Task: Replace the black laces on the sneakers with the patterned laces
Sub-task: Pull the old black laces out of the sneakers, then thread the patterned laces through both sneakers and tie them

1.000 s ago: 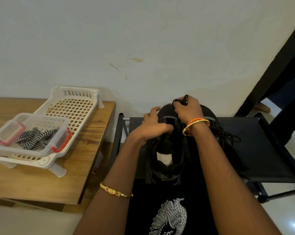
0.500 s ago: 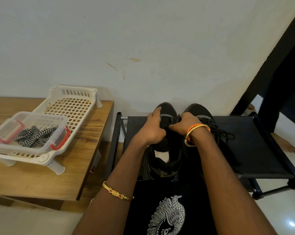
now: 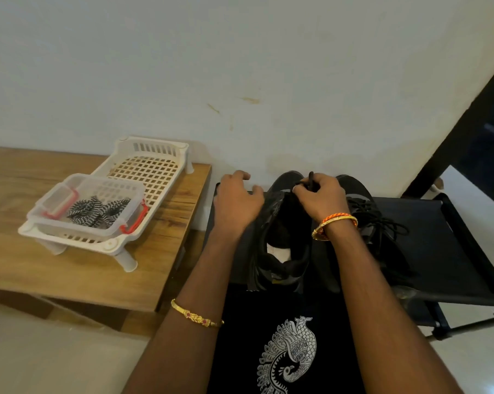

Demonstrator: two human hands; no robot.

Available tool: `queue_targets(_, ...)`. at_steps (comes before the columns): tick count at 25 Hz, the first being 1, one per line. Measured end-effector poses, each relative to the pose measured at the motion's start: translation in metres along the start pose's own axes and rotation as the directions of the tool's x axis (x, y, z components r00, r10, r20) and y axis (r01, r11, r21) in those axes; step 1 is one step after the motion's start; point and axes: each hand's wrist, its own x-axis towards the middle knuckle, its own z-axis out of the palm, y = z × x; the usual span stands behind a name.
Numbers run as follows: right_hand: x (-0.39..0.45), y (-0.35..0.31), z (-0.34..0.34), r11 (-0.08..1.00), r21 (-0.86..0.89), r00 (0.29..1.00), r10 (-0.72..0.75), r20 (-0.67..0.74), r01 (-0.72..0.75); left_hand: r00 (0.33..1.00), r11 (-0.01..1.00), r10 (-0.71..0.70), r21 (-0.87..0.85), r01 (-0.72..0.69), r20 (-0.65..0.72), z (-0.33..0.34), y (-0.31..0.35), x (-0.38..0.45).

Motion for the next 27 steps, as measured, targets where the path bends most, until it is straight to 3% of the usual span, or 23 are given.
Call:
queue_targets(1,-0.005,-0.006,0.001,0.998,0.050,1.000,-0.024,-0.014,0.025,0.988,0.986,0.041,0.168,-0.016,-0.146,-0.014,-0.005,-0.003)
queue_targets(3,-0.015,-0.018,0.007,0.991,0.112,0.997,-0.078,-0.012,0.079,0.960,0.857,0.048,0.505,0.101,-0.274,-0.040,-0.021,-0.007)
queue_targets(5,-0.021,-0.029,0.017,0.981,0.140,0.991,-0.133,-0.015,0.134,0.953,0.701,-0.036,0.673,0.239,-0.301,-0.062,-0.038,-0.006)
queue_targets(8,-0.020,-0.046,0.037,0.977,0.185,0.992,-0.120,0.037,0.111,0.972,0.580,-0.063,0.784,0.220,-0.226,-0.079,-0.059,0.002)
queue_targets(12,-0.014,-0.066,0.078,0.969,0.240,0.937,-0.037,0.346,-0.051,0.983,0.507,-0.014,0.846,0.163,-0.181,-0.095,-0.078,0.012)
queue_targets(16,-0.007,-0.088,0.135,0.950,0.259,0.863,0.019,0.505,-0.172,0.976,0.465,-0.041,0.861,0.206,-0.212,-0.118,-0.104,0.020)
queue_targets(21,0.005,-0.120,0.184,0.941,0.184,0.774,0.112,0.623,-0.284,0.951,0.490,-0.095,0.817,0.302,-0.294,-0.131,-0.118,0.037)
queue_targets(25,0.016,-0.133,0.199,0.801,0.333,0.723,0.171,0.669,-0.498,0.922,0.502,-0.124,0.778,0.377,-0.367,-0.137,-0.124,0.053)
queue_targets(27,0.025,-0.133,0.202,0.776,0.364,0.707,0.145,0.692,-0.515,0.917,0.515,-0.141,0.763,0.390,-0.373,-0.138,-0.123,0.058)
